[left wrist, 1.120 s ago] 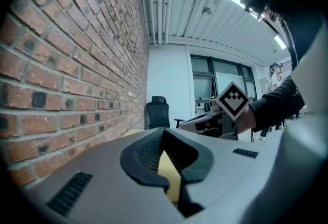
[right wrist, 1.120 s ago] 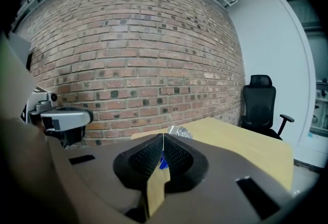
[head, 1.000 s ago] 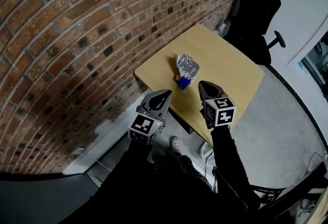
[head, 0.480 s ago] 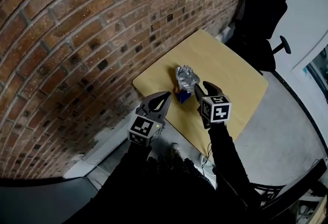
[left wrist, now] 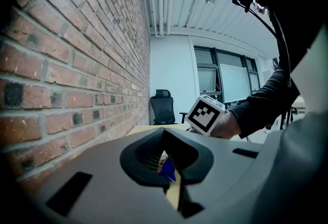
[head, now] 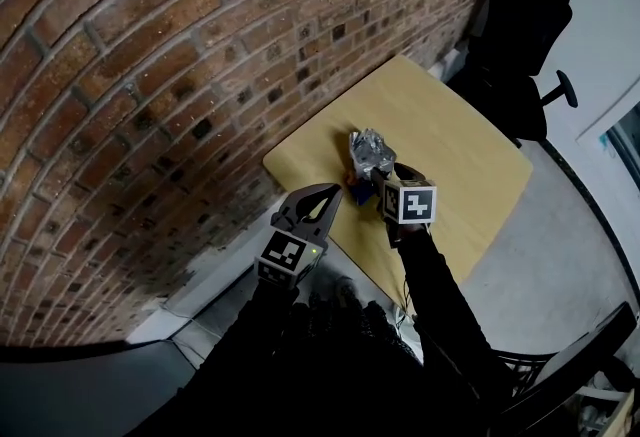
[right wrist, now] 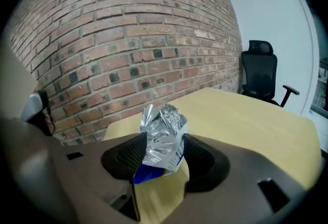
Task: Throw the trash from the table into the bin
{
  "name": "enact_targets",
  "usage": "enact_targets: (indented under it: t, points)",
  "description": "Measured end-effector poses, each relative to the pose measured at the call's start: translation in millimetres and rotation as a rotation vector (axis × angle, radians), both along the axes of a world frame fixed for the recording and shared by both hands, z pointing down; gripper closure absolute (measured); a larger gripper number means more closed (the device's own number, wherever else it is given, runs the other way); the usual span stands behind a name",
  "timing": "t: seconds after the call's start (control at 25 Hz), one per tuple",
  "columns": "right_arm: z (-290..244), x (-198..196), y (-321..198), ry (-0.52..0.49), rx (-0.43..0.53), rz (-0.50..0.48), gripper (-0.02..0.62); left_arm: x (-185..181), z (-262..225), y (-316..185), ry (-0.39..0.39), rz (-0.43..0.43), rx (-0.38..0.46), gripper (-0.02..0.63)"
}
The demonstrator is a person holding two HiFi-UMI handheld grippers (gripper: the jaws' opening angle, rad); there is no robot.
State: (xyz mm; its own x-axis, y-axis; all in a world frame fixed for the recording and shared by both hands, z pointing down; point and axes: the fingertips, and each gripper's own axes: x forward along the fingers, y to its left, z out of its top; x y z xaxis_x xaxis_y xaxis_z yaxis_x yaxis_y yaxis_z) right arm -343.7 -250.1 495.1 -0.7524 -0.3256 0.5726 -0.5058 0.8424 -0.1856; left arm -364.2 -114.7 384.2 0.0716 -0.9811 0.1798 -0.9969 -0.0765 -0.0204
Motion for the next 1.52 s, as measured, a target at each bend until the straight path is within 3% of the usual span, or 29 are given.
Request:
enact_targets:
  t: [0.28, 0.4, 0.8, 1.12, 1.52]
  points:
    - [20.0, 2.5, 1.3, 0.097, -0.032, 0.002, 0.389, -10.7, 4.6, 14.9, -0.001, -0.028, -0.018, 0.598]
    - [16.1, 12.2, -4.2, 0.114, -0.004, 0.028, 0.578, -13.2, 5.7, 18.9, -0.014, -0.029, -0.022, 0.598]
    - [-31.1, 48.5, -0.8, 0.002, 0.051, 0.105, 0.584, 6.5, -13.6, 28.3, -0.009, 0.012, 0.027, 0.598]
    - [-49.8, 133.9, 20.7, -0.051, 0.047, 0.277, 0.584, 62.4, -8.2, 43.9, 0.005, 0.152, 0.042, 0.598]
    - [-53.0, 258.6, 52.2, -0.046, 0.065, 0.480, 0.584, 146.9, -5.4, 51.5, 0.025, 0.349, 0.026, 0.598]
